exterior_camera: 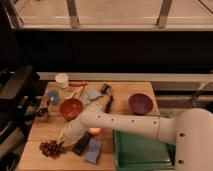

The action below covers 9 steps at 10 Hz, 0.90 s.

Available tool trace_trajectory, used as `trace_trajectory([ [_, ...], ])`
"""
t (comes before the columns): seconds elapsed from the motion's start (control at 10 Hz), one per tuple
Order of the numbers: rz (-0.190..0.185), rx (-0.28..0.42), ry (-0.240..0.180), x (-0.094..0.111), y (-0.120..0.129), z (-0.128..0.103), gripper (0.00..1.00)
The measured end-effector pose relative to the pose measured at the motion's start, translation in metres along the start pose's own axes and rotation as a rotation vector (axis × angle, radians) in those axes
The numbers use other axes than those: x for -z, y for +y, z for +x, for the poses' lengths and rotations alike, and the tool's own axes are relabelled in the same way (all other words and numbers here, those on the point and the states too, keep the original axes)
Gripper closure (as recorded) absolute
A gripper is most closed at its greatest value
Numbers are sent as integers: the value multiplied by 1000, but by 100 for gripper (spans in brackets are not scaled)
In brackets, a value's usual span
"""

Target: Place grapes in red bowl

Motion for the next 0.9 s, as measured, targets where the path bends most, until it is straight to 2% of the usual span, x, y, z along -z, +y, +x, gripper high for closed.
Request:
trace_trajectory([
  [0.2, 19, -3, 22, 15, -3, 0, 100],
  [0.6, 84, 8, 82, 58, -11, 4, 100],
  [0.7, 123, 17, 93, 73, -14, 6, 100],
  [0.8, 186, 25, 103, 92, -16, 9, 100],
  [0.9, 225, 38, 120, 110, -21, 15, 100],
])
